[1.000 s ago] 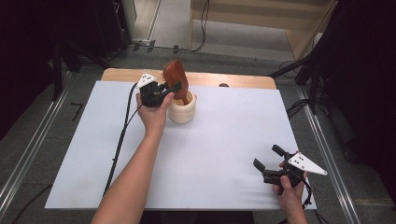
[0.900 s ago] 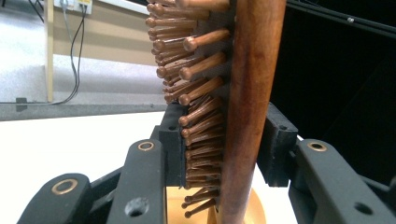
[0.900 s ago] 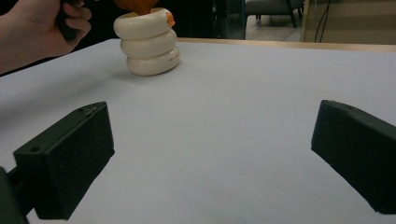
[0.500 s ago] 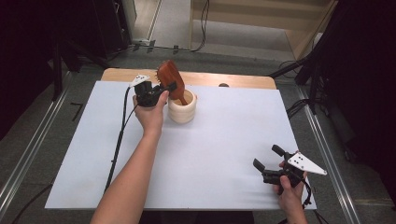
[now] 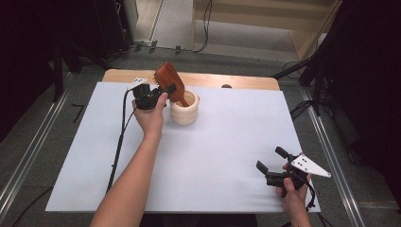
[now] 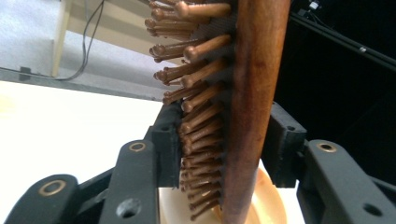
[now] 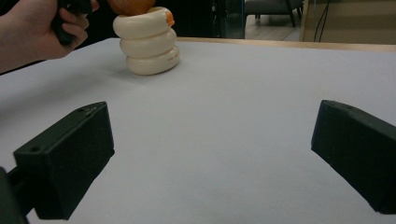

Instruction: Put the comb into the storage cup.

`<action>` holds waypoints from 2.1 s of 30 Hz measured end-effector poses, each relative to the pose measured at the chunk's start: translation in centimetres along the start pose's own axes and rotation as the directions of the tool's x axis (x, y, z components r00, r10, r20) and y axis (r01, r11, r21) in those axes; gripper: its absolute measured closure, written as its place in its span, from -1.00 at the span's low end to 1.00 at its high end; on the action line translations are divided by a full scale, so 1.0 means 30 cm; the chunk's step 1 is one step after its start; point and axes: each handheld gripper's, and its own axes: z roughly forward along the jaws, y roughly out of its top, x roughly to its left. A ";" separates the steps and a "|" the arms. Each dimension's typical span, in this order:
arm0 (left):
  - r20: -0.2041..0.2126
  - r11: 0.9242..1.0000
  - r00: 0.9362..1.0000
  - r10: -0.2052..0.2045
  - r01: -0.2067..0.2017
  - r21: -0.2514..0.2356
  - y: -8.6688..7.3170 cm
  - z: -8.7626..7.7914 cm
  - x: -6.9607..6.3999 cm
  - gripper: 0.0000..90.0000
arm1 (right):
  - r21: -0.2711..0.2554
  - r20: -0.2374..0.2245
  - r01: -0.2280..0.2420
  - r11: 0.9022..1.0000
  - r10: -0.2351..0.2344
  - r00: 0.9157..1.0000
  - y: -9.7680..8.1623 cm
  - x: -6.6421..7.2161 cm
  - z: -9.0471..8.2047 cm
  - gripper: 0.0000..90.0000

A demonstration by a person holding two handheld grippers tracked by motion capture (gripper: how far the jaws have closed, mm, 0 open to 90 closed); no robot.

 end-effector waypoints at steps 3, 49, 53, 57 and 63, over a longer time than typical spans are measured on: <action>0.004 1.000 1.000 0.007 -0.007 -0.001 -0.002 -0.005 0.006 0.16 | -0.001 -0.001 -0.001 1.000 0.001 1.000 0.000 0.000 0.000 -1.00; 0.025 0.980 0.981 0.195 -0.196 0.043 -0.012 -0.073 -0.007 -1.00 | 0.005 0.001 0.001 1.000 -0.001 1.000 0.000 0.003 0.003 -1.00; 0.028 0.978 0.978 0.205 -0.206 0.036 -0.015 -0.095 -0.007 -1.00 | 0.006 0.004 0.007 1.000 -0.007 1.000 0.000 0.004 0.004 -1.00; 0.028 0.975 0.975 0.220 -0.220 0.032 -0.018 -0.118 -0.010 -1.00 | 0.004 0.005 0.012 1.000 -0.012 1.000 0.000 0.004 0.005 -1.00; 0.037 0.970 0.970 0.241 -0.242 0.034 -0.023 -0.147 -0.022 -1.00 | 0.006 0.004 0.009 1.000 -0.009 1.000 0.000 0.005 0.004 -1.00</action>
